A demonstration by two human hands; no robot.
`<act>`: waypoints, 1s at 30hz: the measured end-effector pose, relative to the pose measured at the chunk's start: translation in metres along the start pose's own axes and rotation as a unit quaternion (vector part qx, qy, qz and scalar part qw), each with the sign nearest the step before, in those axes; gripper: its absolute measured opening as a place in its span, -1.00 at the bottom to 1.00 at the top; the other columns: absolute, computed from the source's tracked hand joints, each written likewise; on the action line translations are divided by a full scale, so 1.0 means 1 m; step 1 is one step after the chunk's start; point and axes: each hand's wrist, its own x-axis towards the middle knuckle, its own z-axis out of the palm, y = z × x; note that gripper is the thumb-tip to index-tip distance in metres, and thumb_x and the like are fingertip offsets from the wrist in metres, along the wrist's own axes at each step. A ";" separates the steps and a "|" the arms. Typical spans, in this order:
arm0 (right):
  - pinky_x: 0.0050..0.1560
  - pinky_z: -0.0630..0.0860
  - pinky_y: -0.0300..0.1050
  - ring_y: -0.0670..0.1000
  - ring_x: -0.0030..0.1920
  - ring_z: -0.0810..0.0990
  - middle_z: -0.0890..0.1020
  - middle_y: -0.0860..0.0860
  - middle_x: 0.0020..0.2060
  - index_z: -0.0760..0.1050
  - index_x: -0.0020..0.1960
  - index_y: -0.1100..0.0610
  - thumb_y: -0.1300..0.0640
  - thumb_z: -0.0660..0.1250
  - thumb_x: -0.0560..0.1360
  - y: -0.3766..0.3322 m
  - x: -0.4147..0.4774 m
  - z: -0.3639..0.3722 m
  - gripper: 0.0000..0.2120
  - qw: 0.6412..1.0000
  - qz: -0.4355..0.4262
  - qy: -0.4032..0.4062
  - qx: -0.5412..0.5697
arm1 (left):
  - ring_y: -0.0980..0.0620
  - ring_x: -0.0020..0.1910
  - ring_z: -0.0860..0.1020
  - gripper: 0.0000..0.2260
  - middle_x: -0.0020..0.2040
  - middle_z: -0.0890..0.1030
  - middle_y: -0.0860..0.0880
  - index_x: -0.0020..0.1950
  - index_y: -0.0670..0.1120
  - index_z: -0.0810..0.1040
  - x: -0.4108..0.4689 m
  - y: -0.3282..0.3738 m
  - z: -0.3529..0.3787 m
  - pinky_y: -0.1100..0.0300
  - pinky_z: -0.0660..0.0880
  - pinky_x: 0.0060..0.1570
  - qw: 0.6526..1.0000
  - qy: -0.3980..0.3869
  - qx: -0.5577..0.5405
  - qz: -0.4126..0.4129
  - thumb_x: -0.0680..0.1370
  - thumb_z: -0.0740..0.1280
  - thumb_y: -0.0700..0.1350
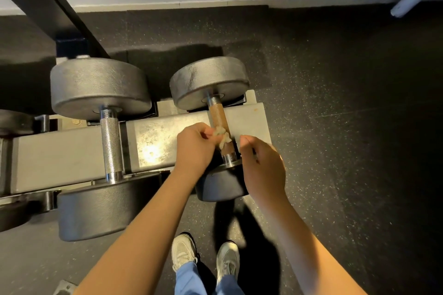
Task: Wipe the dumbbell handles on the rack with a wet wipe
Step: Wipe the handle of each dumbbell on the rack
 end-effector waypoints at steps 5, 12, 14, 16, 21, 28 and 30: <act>-0.17 0.32 -0.15 -0.08 -0.22 0.40 0.41 -0.16 -0.36 0.45 -0.17 -0.05 -0.22 -0.07 0.46 0.000 0.000 0.002 -0.61 1.000 0.006 0.000 0.011 | 0.22 -0.37 0.49 -0.90 -0.31 0.58 0.04 -0.24 -0.13 0.59 0.006 0.010 0.002 0.52 0.38 -0.38 0.996 0.046 -0.074 -0.022 0.46 0.45 -0.21; -0.03 0.39 -0.20 -0.05 0.06 0.54 0.63 -0.05 0.05 0.56 0.20 0.04 -0.17 -0.04 0.49 -0.001 0.000 -0.002 -0.47 1.000 0.003 -0.014 0.002 | 0.09 -0.23 0.57 -0.89 -0.22 0.61 -0.02 -0.22 -0.24 0.57 -0.002 -0.010 -0.001 0.31 0.52 -0.18 0.993 -0.090 -0.027 -0.070 0.42 0.48 -0.27; -0.04 0.38 -0.20 -0.04 0.05 0.54 0.64 -0.04 0.03 0.57 0.18 0.04 -0.18 -0.04 0.48 -0.003 -0.001 -0.003 -0.46 1.000 0.007 -0.018 0.005 | 0.13 -0.26 0.52 -0.90 -0.23 0.59 -0.03 -0.21 -0.25 0.58 -0.008 -0.009 -0.003 0.47 0.44 -0.30 0.990 -0.123 0.014 -0.070 0.42 0.48 -0.29; -0.01 0.42 -0.15 -0.04 0.04 0.53 0.64 -0.05 0.01 0.58 0.17 0.03 -0.19 -0.04 0.48 -0.005 -0.002 -0.003 -0.46 1.000 0.009 -0.018 0.009 | 0.09 -0.23 0.54 -0.92 -0.20 0.61 -0.05 -0.21 -0.22 0.59 -0.007 -0.007 -0.004 0.45 0.43 -0.31 0.994 -0.091 0.023 -0.060 0.42 0.47 -0.29; -0.19 0.29 -0.18 -0.11 -0.16 0.39 0.40 -0.16 -0.24 0.53 -0.06 0.05 -0.25 -0.14 0.42 -0.001 0.000 0.000 -0.44 1.000 0.002 -0.004 -0.004 | 0.23 -0.35 0.50 -0.93 -0.28 0.54 0.03 -0.10 -0.21 0.59 0.020 0.018 -0.008 0.51 0.38 -0.40 0.997 0.068 -0.043 -0.010 0.47 0.42 -0.23; -0.35 0.14 -0.37 -0.22 -0.37 0.30 0.28 -0.17 -0.44 0.28 -0.23 -0.08 -0.13 -0.08 0.48 -0.001 0.000 0.000 -0.76 1.000 -0.007 -0.002 -0.026 | 0.01 -0.30 0.49 -0.85 -0.26 0.60 -0.10 -0.21 -0.21 0.58 0.008 0.009 0.009 0.32 0.33 -0.36 0.994 0.091 0.041 0.055 0.51 0.39 -0.15; -0.39 0.12 -0.36 -0.20 -0.40 0.28 0.24 -0.16 -0.47 0.18 -0.28 -0.13 -0.11 -0.08 0.48 0.000 0.000 0.001 -0.81 0.999 -0.013 -0.007 -0.040 | 0.08 -0.32 0.49 -0.79 -0.29 0.58 -0.06 -0.26 -0.16 0.56 -0.004 0.003 0.008 0.41 0.34 -0.36 0.997 0.050 0.040 0.046 0.53 0.38 -0.08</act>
